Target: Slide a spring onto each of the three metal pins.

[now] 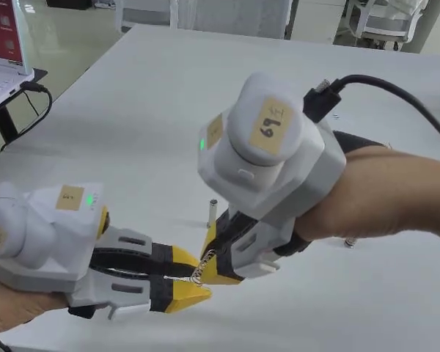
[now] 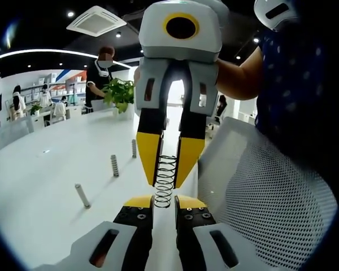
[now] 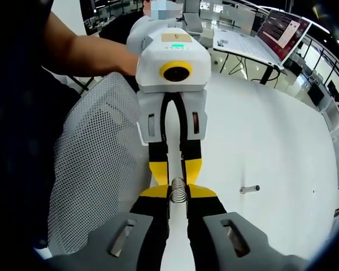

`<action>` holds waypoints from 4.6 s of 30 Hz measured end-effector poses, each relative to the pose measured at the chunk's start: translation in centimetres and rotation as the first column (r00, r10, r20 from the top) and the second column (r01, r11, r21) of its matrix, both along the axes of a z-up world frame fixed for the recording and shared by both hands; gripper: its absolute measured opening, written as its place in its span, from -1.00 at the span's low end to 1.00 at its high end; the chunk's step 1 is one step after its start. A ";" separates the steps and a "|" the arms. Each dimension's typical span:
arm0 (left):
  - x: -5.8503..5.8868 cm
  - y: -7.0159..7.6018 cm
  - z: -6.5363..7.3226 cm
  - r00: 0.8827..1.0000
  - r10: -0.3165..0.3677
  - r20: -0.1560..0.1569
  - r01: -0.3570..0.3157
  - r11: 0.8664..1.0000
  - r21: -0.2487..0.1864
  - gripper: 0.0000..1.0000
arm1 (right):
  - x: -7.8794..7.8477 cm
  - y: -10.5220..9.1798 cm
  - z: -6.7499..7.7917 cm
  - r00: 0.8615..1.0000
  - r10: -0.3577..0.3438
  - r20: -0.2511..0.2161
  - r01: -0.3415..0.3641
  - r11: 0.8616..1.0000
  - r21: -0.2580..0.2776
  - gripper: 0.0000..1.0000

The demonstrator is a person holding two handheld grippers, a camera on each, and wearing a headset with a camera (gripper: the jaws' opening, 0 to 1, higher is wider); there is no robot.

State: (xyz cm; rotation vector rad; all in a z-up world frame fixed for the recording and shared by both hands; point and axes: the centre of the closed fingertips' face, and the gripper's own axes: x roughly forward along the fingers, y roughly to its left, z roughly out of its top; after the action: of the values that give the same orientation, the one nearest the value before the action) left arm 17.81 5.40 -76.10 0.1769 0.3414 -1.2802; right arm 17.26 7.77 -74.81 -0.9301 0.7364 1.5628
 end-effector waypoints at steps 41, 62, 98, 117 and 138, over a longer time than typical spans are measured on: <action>1.4 3.5 -0.9 0.981 0.193 0.016 -0.193 0.981 -0.019 0.19 | 8.8 -2.4 0.9 0.985 -0.144 0.098 0.150 0.987 -0.059 -0.84; 1.7 4.7 -2.0 0.966 0.257 0.017 -0.257 0.966 0.011 0.50 | 13.5 -0.1 -0.4 0.983 -0.133 0.124 0.149 0.980 -0.129 -0.84; 2.1 5.6 -2.2 0.958 0.285 0.007 -0.285 0.958 0.014 0.54 | 14.3 0.8 -4.4 0.992 -0.107 0.070 0.121 0.963 -0.240 -0.84; 1.9 5.7 -2.2 0.958 0.288 0.005 -0.288 0.958 0.017 0.51 | 13.7 0.9 -7.5 0.994 -0.093 0.058 0.106 0.952 -0.289 -0.83; 1.7 5.6 -2.1 0.960 0.278 0.005 -0.278 0.960 0.025 0.49 | 12.6 0.9 -8.7 0.994 -0.096 0.044 0.104 0.953 -0.283 -0.82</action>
State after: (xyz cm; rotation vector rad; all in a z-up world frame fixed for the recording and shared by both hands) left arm 19.53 10.96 -78.19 0.1459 0.3680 -0.9974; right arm 29.86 8.69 -83.51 -1.1056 0.9909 1.3729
